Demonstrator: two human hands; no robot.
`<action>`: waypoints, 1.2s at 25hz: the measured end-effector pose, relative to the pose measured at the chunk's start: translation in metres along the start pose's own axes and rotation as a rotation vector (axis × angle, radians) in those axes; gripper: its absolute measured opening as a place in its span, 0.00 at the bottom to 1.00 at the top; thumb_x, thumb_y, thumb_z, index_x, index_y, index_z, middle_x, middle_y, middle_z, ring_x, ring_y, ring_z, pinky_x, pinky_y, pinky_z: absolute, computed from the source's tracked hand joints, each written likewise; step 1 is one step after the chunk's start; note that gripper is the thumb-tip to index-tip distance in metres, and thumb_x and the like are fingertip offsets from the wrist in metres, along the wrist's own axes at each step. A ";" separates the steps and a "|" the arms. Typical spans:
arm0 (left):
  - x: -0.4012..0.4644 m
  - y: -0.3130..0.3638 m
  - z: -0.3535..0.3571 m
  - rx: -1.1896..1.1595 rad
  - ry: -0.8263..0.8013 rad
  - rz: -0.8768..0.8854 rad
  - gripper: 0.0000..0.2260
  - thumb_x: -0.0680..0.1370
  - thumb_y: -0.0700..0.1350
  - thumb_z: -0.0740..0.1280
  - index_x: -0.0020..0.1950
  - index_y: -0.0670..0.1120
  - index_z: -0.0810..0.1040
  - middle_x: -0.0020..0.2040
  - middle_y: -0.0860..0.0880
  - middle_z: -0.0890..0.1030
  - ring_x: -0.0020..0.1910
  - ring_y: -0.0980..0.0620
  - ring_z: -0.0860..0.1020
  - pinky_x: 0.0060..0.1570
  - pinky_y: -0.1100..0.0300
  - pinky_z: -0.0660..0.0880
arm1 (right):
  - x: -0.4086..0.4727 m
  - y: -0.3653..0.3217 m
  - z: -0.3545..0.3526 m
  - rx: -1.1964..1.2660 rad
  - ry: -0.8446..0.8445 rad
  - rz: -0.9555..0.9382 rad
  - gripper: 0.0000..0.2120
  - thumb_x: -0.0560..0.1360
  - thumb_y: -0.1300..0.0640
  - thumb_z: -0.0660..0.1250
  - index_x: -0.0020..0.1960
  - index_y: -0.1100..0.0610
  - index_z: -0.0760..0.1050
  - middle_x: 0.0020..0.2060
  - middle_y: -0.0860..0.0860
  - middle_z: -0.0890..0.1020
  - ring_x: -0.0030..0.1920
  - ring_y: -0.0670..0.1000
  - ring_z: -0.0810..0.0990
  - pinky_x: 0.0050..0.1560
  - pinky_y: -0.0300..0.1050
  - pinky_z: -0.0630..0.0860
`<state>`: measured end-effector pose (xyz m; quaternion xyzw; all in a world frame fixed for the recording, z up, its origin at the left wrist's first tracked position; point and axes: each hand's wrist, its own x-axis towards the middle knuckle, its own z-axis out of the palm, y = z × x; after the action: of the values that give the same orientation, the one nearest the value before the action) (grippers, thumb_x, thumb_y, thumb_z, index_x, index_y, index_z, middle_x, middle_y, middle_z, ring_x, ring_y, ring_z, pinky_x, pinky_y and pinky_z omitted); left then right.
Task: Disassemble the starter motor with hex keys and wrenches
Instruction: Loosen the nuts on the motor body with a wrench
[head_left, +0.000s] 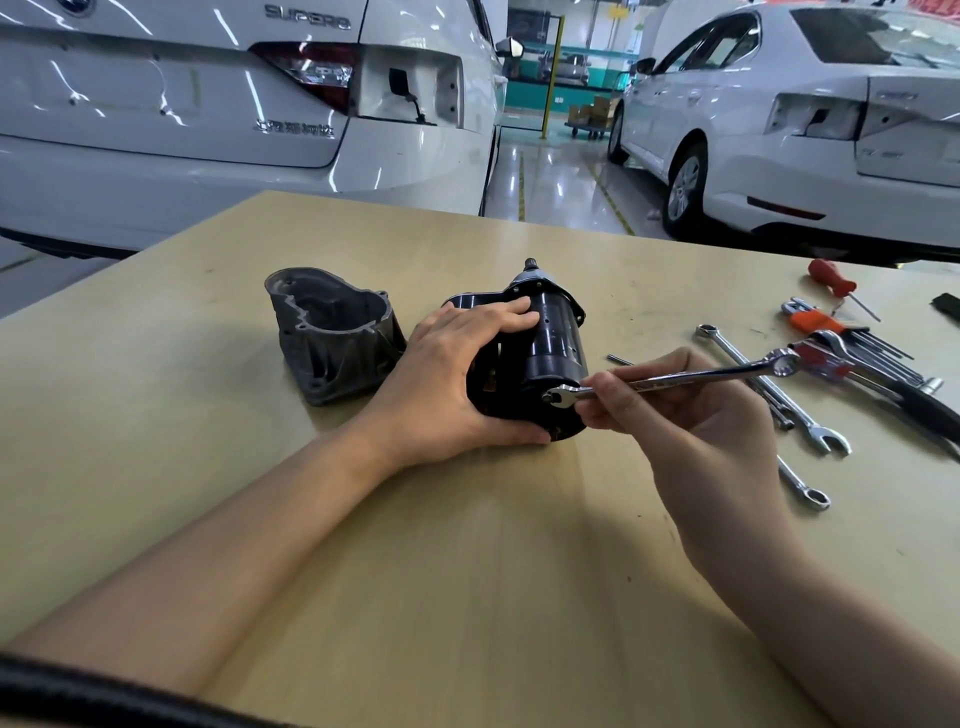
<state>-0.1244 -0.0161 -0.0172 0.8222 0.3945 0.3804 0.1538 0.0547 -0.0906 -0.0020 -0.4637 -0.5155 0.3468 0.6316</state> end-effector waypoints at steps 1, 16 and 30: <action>0.000 0.000 0.000 0.000 0.002 -0.001 0.40 0.60 0.54 0.82 0.69 0.48 0.73 0.71 0.55 0.71 0.70 0.58 0.67 0.74 0.49 0.56 | 0.000 0.001 0.000 -0.005 0.002 0.007 0.05 0.71 0.64 0.72 0.38 0.60 0.78 0.32 0.55 0.85 0.36 0.52 0.85 0.41 0.40 0.80; 0.009 -0.002 0.000 0.072 -0.107 -0.018 0.31 0.69 0.60 0.62 0.72 0.53 0.67 0.73 0.59 0.66 0.72 0.64 0.62 0.75 0.52 0.53 | 0.011 -0.013 0.047 -1.046 -0.423 -0.894 0.03 0.67 0.69 0.71 0.39 0.63 0.80 0.34 0.56 0.80 0.37 0.55 0.78 0.40 0.47 0.76; 0.000 -0.001 -0.001 0.018 0.000 0.017 0.39 0.60 0.55 0.81 0.69 0.49 0.73 0.71 0.53 0.71 0.71 0.56 0.67 0.73 0.46 0.56 | 0.005 -0.002 -0.006 0.266 -0.022 0.249 0.05 0.76 0.64 0.63 0.43 0.64 0.75 0.37 0.59 0.84 0.35 0.54 0.82 0.39 0.43 0.80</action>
<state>-0.1264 -0.0156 -0.0172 0.8270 0.3909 0.3780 0.1430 0.0618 -0.0878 0.0019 -0.4323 -0.4105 0.4927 0.6339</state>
